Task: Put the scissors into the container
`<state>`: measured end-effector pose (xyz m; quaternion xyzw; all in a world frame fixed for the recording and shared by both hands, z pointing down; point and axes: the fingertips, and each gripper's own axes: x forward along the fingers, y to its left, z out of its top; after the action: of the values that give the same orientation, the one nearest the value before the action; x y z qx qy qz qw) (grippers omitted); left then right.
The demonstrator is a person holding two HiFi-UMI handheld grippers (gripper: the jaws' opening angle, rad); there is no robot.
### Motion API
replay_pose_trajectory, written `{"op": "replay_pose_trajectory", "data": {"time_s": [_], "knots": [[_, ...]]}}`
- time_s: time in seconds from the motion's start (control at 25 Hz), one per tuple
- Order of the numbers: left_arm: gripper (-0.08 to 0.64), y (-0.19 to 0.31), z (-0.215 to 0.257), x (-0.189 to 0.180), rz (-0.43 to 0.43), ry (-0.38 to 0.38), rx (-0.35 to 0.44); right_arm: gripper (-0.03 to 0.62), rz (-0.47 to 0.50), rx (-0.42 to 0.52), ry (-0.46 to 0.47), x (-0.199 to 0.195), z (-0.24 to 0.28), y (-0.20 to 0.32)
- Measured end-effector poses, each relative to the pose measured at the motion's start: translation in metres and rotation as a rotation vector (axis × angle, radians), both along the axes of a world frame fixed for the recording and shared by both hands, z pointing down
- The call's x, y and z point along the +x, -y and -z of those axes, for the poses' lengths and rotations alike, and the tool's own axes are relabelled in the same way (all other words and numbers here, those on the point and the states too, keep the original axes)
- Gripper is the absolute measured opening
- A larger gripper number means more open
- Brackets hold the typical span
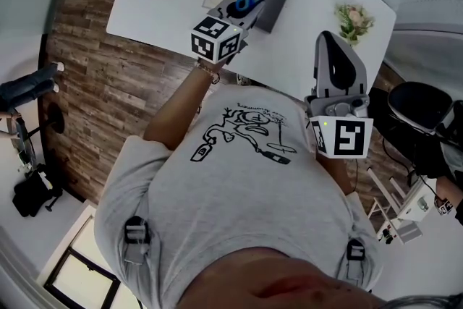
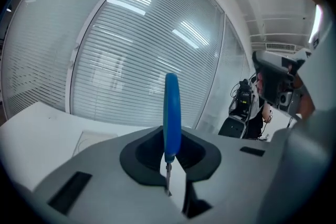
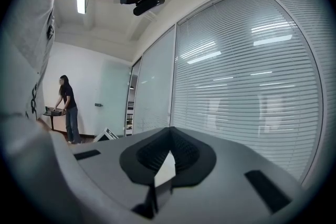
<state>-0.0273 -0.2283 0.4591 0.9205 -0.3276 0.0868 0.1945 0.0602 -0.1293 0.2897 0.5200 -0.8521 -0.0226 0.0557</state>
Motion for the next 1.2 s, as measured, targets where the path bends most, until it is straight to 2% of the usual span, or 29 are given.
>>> {"op": "replay_pose_trajectory", "data": {"time_s": [0.28, 1.2], "knots": [[0.043, 0.022, -0.043, 0.014, -0.019, 0.051, -0.068, 0.006, -0.008, -0.006, 0.003, 0.002, -0.005, -0.004], [0.043, 0.064, -0.180, 0.047, -0.075, 0.320, -0.371, 0.006, -0.049, -0.013, 0.022, 0.019, -0.003, -0.008]]}}
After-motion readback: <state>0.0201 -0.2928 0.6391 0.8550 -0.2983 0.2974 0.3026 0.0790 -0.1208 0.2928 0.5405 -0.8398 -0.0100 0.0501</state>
